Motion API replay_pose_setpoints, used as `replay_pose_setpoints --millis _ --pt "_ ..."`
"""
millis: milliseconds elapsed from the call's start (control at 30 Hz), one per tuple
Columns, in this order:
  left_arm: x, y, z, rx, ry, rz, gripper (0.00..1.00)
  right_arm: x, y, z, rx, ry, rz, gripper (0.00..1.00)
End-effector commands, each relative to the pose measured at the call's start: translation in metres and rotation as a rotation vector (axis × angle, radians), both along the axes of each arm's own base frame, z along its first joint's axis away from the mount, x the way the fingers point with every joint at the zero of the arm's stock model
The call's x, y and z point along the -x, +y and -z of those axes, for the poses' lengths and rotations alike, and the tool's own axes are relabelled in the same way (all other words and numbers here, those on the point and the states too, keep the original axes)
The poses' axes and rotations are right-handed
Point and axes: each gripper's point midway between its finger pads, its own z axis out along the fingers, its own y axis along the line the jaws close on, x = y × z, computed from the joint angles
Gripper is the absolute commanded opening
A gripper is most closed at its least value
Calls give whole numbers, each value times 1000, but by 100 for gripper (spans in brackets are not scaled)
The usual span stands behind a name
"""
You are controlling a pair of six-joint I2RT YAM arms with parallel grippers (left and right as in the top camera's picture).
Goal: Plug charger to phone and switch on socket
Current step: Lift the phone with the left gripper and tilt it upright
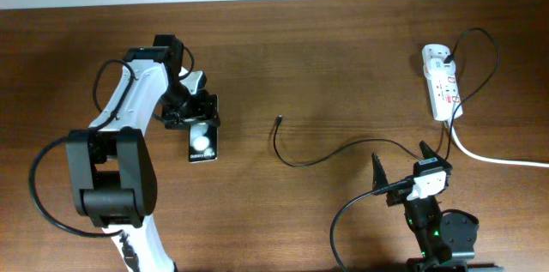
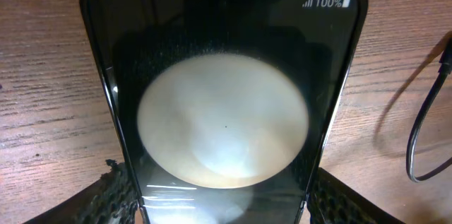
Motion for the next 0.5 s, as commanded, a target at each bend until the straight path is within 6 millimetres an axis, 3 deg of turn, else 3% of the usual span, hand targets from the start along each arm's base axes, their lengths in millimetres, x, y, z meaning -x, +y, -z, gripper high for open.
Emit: replay_pose_setpoints --millis 0,233,467 --pt "-7 -4 -9 23 -23 -13 56 1 4 2 3 4 -20 99" --pt "-10 -12 -60 75 -146 -40 55 1 4 2 3 4 -20 99" --pt "-9 -28 -76 180 -163 -38 51 1 4 2 3 4 -20 99"
